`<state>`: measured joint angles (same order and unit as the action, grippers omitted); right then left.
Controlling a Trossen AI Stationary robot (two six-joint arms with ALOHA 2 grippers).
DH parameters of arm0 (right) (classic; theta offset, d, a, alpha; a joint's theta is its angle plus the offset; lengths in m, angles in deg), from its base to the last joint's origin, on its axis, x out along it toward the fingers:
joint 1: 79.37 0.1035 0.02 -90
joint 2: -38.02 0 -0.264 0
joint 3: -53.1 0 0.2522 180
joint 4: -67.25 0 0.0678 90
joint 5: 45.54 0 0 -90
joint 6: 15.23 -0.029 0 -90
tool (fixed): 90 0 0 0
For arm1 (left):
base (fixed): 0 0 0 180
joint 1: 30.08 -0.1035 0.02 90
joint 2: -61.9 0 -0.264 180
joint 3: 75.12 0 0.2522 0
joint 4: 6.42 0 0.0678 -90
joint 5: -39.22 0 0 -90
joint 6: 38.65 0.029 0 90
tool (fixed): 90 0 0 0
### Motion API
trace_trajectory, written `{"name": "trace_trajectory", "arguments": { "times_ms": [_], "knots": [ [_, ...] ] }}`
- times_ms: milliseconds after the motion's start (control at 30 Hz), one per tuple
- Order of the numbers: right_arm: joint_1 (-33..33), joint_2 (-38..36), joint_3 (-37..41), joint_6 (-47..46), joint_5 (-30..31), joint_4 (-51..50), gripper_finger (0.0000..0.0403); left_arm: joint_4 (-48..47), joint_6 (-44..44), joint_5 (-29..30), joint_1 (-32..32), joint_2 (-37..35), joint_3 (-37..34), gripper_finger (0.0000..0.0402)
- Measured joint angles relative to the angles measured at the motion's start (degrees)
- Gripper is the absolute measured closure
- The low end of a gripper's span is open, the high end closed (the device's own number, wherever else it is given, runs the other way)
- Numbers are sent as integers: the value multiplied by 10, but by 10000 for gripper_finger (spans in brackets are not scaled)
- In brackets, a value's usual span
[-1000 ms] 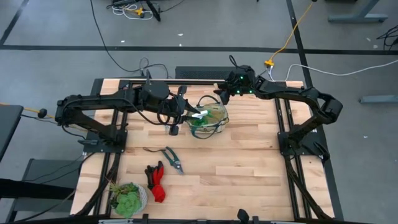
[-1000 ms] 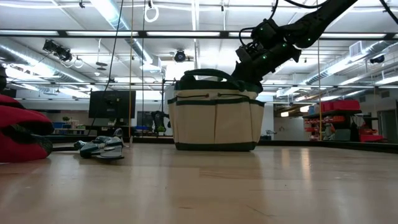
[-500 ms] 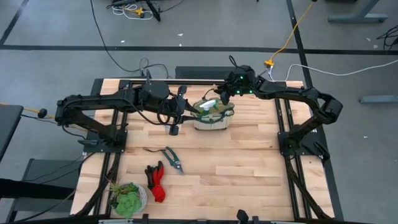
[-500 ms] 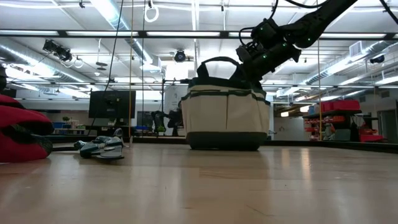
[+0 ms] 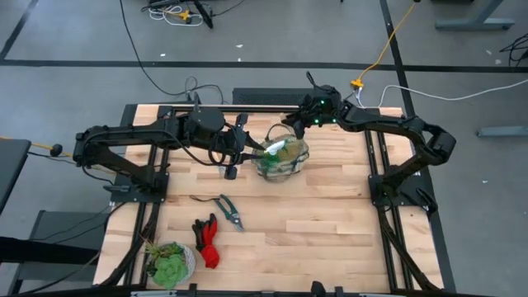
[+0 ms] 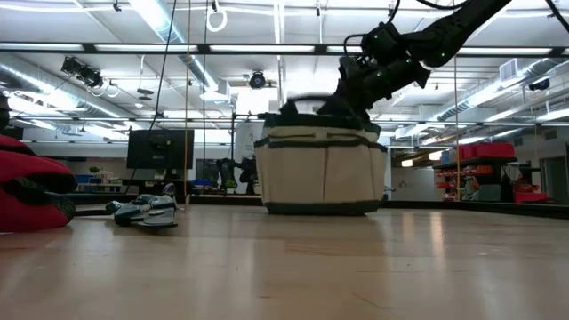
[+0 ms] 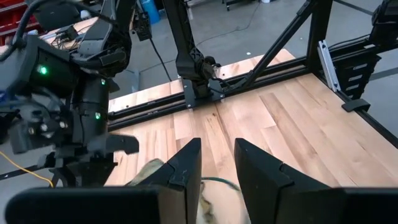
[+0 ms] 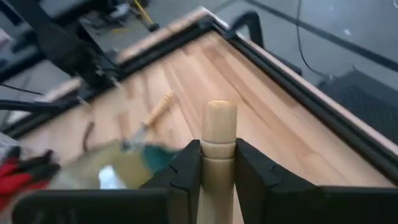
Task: Pick & Place Garden tools in Gardening bag
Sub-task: Put the bottom brown hand rake into the gardening bag
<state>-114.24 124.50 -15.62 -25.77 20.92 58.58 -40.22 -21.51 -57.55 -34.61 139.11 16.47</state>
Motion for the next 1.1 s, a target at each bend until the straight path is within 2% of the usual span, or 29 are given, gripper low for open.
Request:
{"name": "trace_trajectory", "arguments": {
  "times_ms": [633, 1100],
  "knots": [
    [8, -124, 0, -23, -16, 18, 328, 10, 0, 0, 0, 0, 0, 298],
    [113, -199, 0, 46, -30, 25, 330, 40, 0, 0, -1, 0, 0, 298]
  ]
}}
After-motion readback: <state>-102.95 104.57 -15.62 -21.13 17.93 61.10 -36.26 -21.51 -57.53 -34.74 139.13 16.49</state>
